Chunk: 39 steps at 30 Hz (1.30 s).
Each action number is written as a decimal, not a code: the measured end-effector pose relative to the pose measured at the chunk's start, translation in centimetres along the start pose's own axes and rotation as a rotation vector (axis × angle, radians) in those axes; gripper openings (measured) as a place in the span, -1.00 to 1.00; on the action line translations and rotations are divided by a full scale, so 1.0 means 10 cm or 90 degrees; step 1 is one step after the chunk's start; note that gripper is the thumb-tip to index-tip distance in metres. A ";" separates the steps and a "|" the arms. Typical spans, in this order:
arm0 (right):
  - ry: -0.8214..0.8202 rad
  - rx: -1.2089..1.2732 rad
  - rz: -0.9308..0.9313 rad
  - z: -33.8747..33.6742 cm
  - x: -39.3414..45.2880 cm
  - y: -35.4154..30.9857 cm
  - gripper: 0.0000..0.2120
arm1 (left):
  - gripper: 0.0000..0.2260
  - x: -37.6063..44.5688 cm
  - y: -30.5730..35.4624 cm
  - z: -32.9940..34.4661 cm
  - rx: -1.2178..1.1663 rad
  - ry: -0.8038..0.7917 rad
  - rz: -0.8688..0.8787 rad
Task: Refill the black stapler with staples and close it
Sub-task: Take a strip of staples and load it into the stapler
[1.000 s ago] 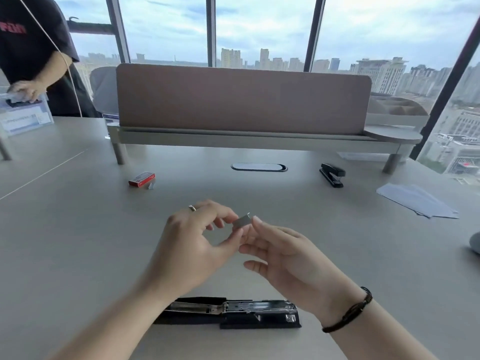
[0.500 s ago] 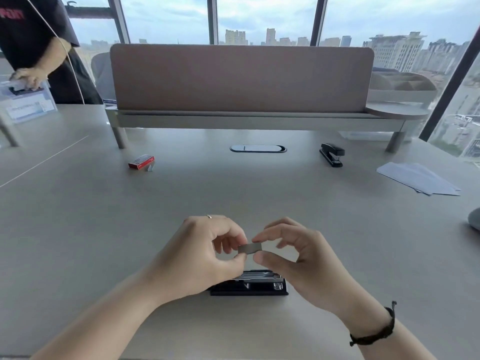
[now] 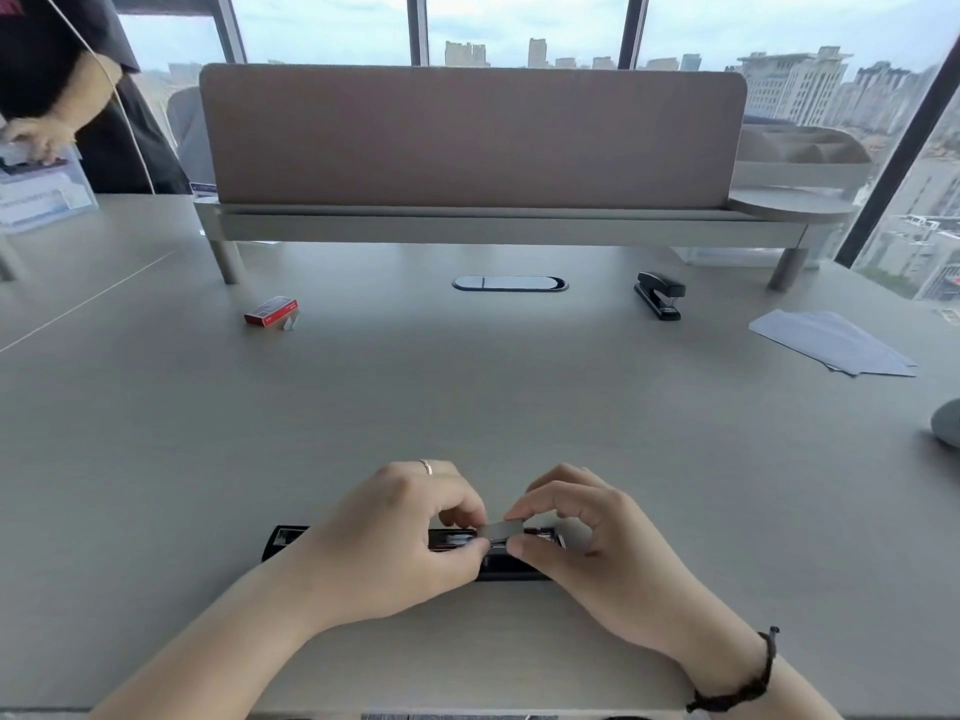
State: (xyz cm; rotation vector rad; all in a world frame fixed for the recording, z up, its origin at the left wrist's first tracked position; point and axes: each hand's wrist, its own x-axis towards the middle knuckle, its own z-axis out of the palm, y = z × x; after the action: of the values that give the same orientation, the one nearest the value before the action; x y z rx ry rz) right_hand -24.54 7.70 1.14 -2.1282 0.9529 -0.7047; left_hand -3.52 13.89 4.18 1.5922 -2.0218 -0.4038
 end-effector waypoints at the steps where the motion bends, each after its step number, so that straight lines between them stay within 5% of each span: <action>1: -0.001 0.002 0.001 0.01 0.00 0.01 -0.91 | -0.96 0.00 -0.01 0.00 0.001 -0.001 -0.001; 39: -0.009 0.010 0.075 -0.02 0.00 0.02 -0.85 | -0.80 0.01 -0.06 0.09 0.005 -0.054 0.041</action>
State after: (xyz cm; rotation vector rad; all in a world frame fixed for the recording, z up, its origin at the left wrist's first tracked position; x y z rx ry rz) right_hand -24.74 7.52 1.07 -2.0430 1.0522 -0.6354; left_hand -3.56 13.53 3.14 1.5346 -2.1347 -0.4470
